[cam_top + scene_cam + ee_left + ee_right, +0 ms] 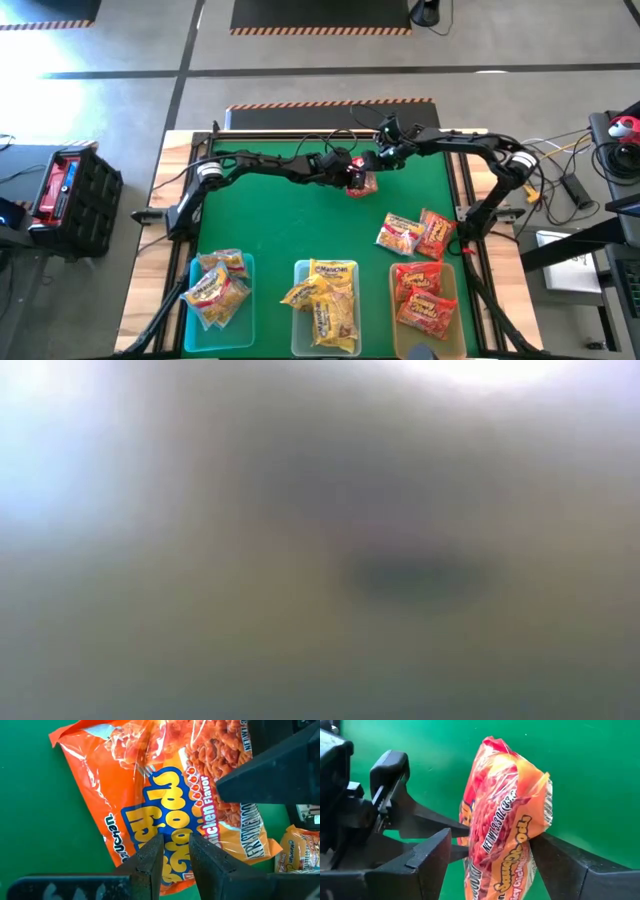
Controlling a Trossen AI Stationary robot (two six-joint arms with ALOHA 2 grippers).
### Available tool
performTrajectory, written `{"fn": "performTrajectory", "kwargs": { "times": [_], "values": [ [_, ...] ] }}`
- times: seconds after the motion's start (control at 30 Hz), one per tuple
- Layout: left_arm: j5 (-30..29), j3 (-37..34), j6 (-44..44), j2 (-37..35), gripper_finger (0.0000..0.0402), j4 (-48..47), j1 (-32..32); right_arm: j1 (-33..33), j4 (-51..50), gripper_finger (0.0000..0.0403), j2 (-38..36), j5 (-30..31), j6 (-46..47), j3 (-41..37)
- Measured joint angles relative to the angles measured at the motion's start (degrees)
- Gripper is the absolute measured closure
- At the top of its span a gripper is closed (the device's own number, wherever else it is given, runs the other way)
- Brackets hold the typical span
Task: Sort Maruchan noodles
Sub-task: Put the orange noodle pack into the orange bin
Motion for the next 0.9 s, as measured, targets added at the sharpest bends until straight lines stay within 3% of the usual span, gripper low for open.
{"fn": "performTrajectory", "kwargs": {
  "times": [0.63,0.9],
  "values": [
    [-0.2,0.0,2.0,-0.1,0.0325,0.5,-0.1,0.0,0.5,0.0275,0.1,3.1,-1.1,0.0],
    [5.9,0.0,7.2,-3.8,0.0325,-2.1,-0.1,-1.0,-0.5,0.0308,-0.5,2.7,-2.7,0.0]
  ]
}}
